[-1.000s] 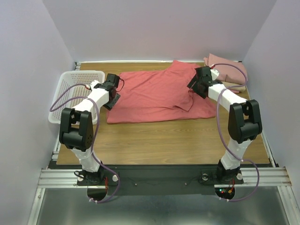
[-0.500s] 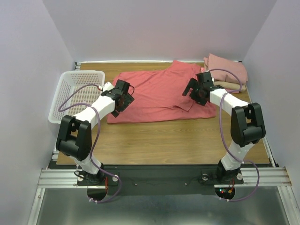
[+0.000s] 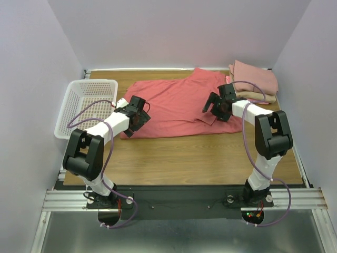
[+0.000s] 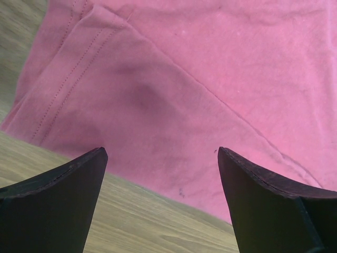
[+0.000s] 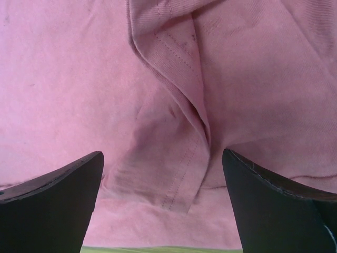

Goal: Fold and stack the t-shirts
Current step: Fold the tshirt

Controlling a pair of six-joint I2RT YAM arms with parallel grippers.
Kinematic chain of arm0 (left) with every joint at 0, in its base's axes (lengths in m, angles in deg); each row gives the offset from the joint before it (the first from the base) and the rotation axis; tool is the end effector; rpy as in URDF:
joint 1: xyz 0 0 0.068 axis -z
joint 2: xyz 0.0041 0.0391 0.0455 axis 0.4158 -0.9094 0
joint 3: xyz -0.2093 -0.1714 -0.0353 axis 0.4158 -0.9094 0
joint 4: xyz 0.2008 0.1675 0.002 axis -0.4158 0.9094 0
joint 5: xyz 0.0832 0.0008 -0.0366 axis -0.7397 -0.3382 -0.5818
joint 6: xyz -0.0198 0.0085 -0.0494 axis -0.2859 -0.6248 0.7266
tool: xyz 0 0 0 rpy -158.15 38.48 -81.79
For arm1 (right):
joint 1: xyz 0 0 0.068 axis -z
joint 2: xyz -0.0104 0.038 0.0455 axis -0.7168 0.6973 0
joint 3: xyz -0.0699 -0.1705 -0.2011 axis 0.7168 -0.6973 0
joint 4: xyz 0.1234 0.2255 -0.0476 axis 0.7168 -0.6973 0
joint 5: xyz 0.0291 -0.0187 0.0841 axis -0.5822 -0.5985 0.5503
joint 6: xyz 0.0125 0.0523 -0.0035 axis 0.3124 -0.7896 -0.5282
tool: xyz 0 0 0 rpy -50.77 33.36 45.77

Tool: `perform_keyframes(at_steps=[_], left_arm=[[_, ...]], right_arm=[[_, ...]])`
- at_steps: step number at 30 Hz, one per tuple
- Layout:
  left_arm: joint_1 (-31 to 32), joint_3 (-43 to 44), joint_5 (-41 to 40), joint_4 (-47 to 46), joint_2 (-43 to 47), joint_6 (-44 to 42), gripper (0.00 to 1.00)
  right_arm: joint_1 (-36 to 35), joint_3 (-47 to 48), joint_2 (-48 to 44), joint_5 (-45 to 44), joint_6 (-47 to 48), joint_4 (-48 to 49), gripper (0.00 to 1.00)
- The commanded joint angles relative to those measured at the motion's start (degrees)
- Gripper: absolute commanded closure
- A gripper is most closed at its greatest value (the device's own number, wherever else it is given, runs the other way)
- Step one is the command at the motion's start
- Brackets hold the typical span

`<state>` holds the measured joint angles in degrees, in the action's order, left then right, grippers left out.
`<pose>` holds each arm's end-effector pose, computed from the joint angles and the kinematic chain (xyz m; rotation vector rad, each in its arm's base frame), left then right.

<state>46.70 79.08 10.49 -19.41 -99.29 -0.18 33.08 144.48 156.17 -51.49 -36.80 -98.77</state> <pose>0.3062 -0.1138 0.2033 -0.8532 2.3428 -0.2237 0.3831 0.0860 0.1813 0.5352 2.4863 0.3326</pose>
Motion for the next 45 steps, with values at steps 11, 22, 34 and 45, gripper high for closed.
perform_keyframes(at_steps=[11, 22, 34, 45], left_arm=[[0.3, -2.4, 0.9, -2.4, 0.2, -1.4, 0.02], [0.2, -0.9, -1.7, -1.1, -1.1, -1.8, 0.02], [-0.2, -0.1, -2.5, -1.2, -1.8, -2.2, 0.02], [-0.6, -0.6, -2.4, -1.7, -1.3, -2.4, 0.02]], right_arm=[[-0.1, 2.8, 2.6, 6.8, -0.9, 7.9, 0.00], [-0.4, 1.5, -0.8, 2.6, 1.1, 7.7, 0.00], [-1.1, 2.9, 0.1, 5.5, 3.3, 7.7, 0.00], [-1.8, 6.4, 2.3, 9.2, 2.8, 7.8, 0.00]])
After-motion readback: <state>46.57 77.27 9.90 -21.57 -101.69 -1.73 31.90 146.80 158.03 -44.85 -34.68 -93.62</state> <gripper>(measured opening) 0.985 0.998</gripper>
